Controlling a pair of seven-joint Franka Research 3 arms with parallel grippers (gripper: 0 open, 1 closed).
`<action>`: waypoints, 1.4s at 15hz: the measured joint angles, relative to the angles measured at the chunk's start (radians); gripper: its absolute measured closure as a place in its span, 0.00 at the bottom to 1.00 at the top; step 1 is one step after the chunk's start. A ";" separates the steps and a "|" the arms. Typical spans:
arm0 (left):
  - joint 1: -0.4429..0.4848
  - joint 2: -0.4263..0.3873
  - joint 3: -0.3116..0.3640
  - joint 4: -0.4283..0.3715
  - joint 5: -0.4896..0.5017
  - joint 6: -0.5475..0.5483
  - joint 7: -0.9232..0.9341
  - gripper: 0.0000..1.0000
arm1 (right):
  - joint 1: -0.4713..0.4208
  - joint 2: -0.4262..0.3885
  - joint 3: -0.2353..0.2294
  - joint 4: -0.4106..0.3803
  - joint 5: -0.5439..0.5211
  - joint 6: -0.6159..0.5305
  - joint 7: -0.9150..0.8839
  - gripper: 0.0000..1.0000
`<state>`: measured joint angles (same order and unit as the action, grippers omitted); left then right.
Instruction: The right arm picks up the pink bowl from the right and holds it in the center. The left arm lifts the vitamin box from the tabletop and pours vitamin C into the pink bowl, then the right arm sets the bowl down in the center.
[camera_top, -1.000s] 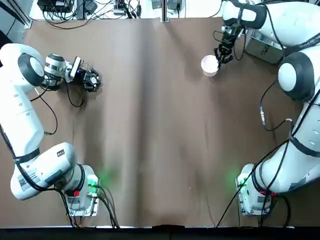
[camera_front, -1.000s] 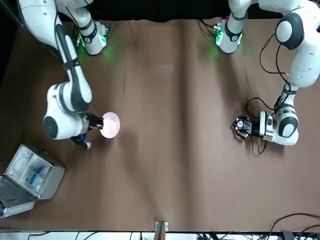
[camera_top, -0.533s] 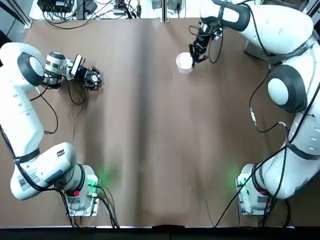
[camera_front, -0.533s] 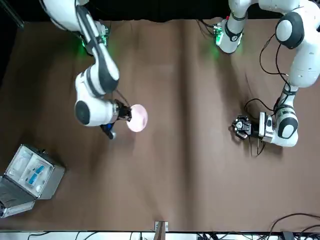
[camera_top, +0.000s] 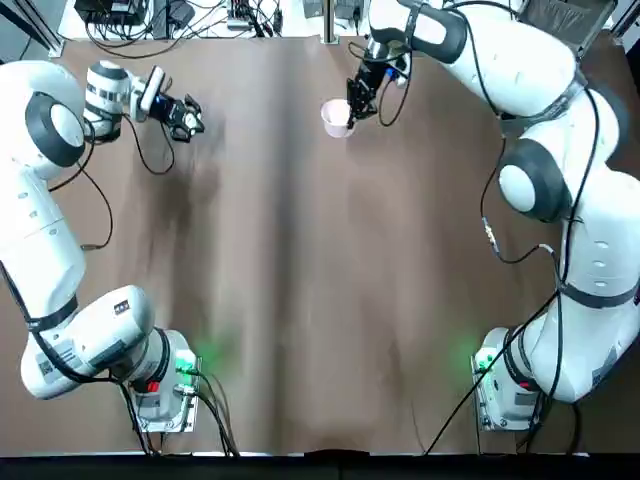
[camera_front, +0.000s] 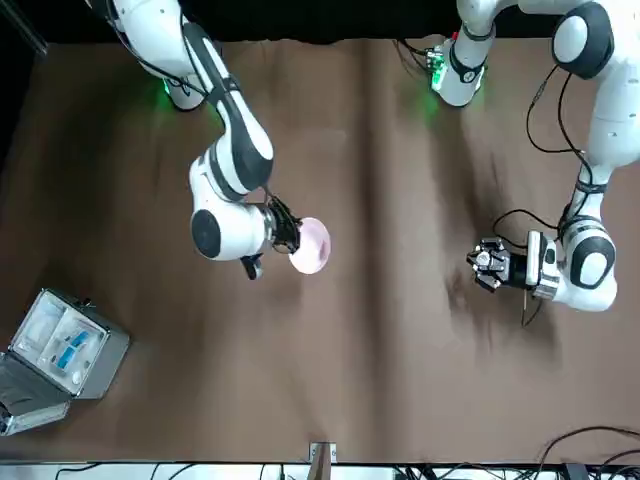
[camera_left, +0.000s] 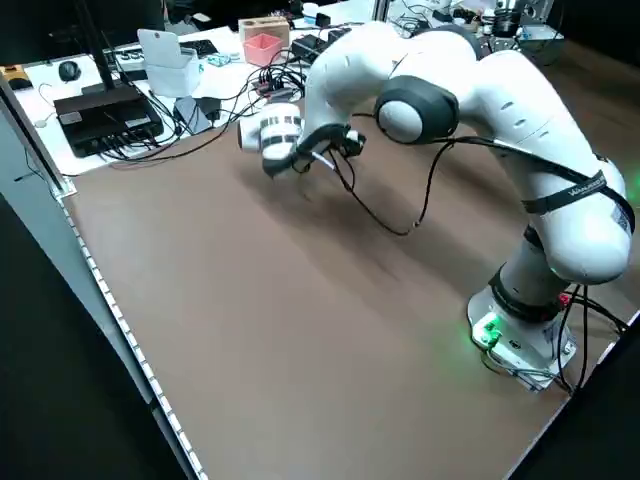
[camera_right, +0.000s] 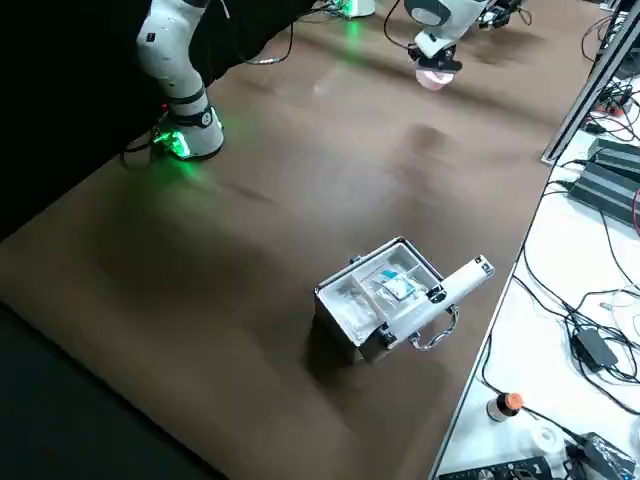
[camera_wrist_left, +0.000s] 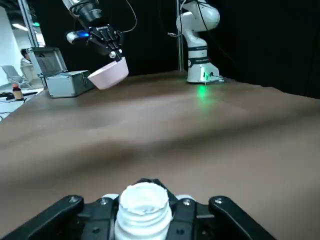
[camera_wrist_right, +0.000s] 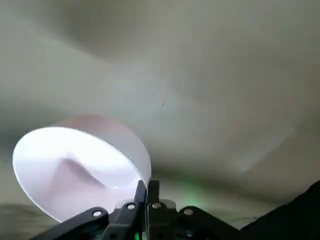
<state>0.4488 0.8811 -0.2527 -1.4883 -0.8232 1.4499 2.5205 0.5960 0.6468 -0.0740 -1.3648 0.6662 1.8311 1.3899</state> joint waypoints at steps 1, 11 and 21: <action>-0.015 -0.018 0.000 0.006 0.000 0.002 -0.005 0.90 | 0.005 0.021 0.000 0.035 0.019 0.001 0.039 0.98; -0.164 -0.157 -0.018 0.027 0.000 0.188 -0.154 0.90 | 0.038 0.086 0.021 0.132 0.040 -0.006 0.119 0.98; -0.216 -0.173 -0.176 0.030 0.000 0.447 -0.336 0.90 | 0.041 0.099 0.021 0.157 0.041 -0.011 0.121 0.98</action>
<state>0.2331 0.7083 -0.4282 -1.4584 -0.8229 1.8966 2.1840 0.6369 0.7458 -0.0526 -1.2082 0.7067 1.8199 1.5113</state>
